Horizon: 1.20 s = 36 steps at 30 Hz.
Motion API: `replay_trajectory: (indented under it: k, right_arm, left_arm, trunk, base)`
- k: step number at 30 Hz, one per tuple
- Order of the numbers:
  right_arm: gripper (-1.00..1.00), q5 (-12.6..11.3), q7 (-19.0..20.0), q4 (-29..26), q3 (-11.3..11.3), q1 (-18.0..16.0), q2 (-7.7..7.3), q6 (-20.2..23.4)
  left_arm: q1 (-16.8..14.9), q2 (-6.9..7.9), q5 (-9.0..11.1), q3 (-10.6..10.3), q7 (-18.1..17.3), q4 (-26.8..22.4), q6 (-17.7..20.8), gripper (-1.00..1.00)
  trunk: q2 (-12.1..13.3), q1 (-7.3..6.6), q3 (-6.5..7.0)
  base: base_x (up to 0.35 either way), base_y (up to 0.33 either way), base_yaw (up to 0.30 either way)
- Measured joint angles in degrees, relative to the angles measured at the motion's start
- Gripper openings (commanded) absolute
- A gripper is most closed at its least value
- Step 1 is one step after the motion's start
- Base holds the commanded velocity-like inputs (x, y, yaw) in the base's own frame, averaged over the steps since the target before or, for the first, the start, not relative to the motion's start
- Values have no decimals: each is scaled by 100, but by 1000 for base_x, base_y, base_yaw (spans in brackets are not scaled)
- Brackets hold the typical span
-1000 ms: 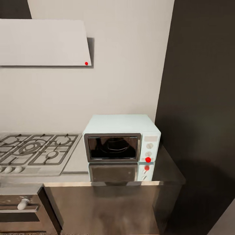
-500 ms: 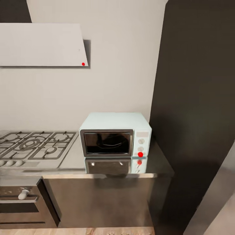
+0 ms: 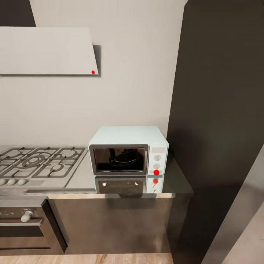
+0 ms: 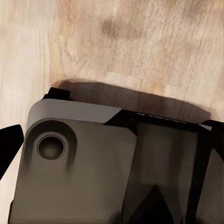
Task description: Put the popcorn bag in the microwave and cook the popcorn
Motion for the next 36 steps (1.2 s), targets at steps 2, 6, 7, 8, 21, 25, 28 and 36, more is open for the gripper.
replay_trajectory:
  k: [2, 6, 7, 8, 21, 25, 28, 36]
  right_arm:
    - [100, 56, 8, -54, -4, 0, 191, 18]
    - [100, 94, 11, -682, 6, -7, 367, 32]
    - [100, 86, 20, -1275, 9, -14, 421, 84]
    - [100, 81, 24, -1632, 9, -9, 435, 144]
    - [100, -5, 1550, -7453, 532, -4, 452, 3507]
    - [100, -5, 1734, -8690, 529, -2, 444, 4328]
    - [100, -11, 1779, -8990, 528, 3, 450, 4535]
    - [100, -104, 1703, -8969, 519, -298, 1239, 3868]
  left_arm:
    - [0, -5, 0, 2, 0, 0, 0, 100]
    - [0, -9, 0, -1, 0, 1, -1, 100]
    - [0, -10, 0, -1, 2, 1, -1, 100]
    - [0, -10, 0, -2, 2, 1, -2, 100]
    - [0, -10, 0, -3, 1, 1, -1, 100]
    - [0, -10, 0, -4, 0, 0, -2, 100]
    - [0, -10, 0, -4, -2, 0, -3, 100]
    - [0, -15, -22, -4, -5, 1, -7, 100]
  trunk:
    - [0, 0, 0]
    - [0, 0, 1]
    - [0, 0, 1]
    - [0, 0, 1]
    - [0, 0, 1]
    - [0, 0, 1]
    - [0, 0, 1]
    - [0, 0, 1]
  base:
    - [0, 0, 0]
    - [0, 0, 0]
    - [0, 0, 0]
    - [0, 0, 0]
    - [0, 0, 0]
    - [0, 0, 0]
    - [0, 0, 0]
    - [0, 0, 0]
